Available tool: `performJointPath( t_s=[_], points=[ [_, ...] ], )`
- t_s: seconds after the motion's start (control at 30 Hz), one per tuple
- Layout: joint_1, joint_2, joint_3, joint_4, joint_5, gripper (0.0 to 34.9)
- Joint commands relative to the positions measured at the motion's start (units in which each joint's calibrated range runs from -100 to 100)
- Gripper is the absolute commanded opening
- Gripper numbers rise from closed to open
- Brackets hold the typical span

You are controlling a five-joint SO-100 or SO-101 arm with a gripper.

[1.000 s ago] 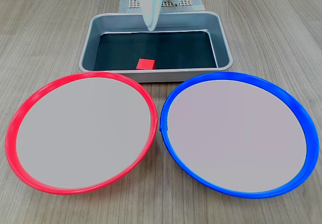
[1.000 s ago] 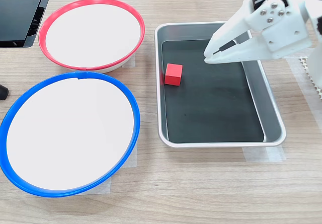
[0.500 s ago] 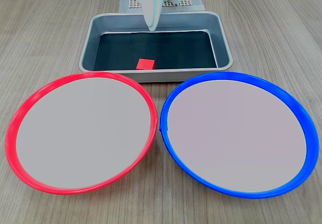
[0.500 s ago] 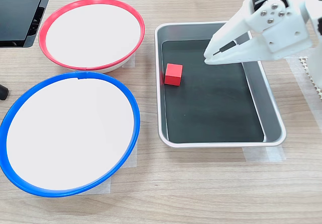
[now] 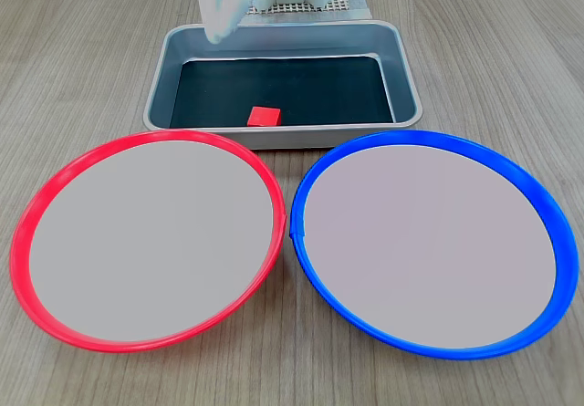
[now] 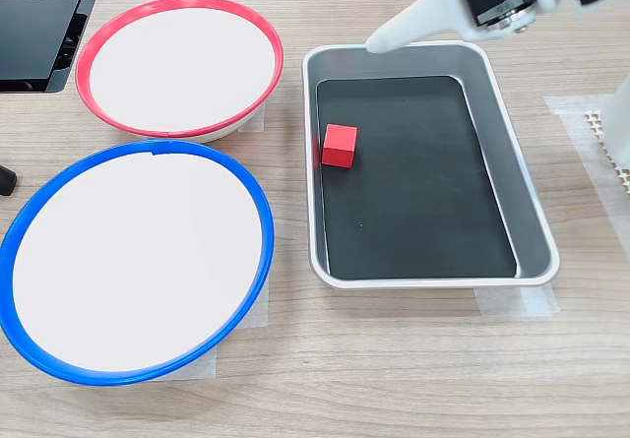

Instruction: Move a red block from tray to red dish

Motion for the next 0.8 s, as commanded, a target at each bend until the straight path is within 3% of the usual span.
performJointPath(
  t_s=[0.0,0.07,0.1,0.13,0.27,0.3,0.67,0.77],
  points=[
    [-0.13,16.73,-15.91,6.57,8.89,0.3],
    [-0.88,25.18,-23.64,10.70,9.96,0.5],
    [-1.44,28.84,-26.74,11.77,10.26,3.2],
    [-1.82,32.00,-29.29,12.59,10.65,9.2],
    [-3.51,41.89,-36.39,13.58,12.50,18.9],
    [-3.89,43.85,-37.66,14.00,13.09,19.9],
    [-4.64,57.93,-44.22,15.98,15.58,20.4],
    [-4.64,59.72,-44.31,15.24,15.68,17.7]
  ],
)
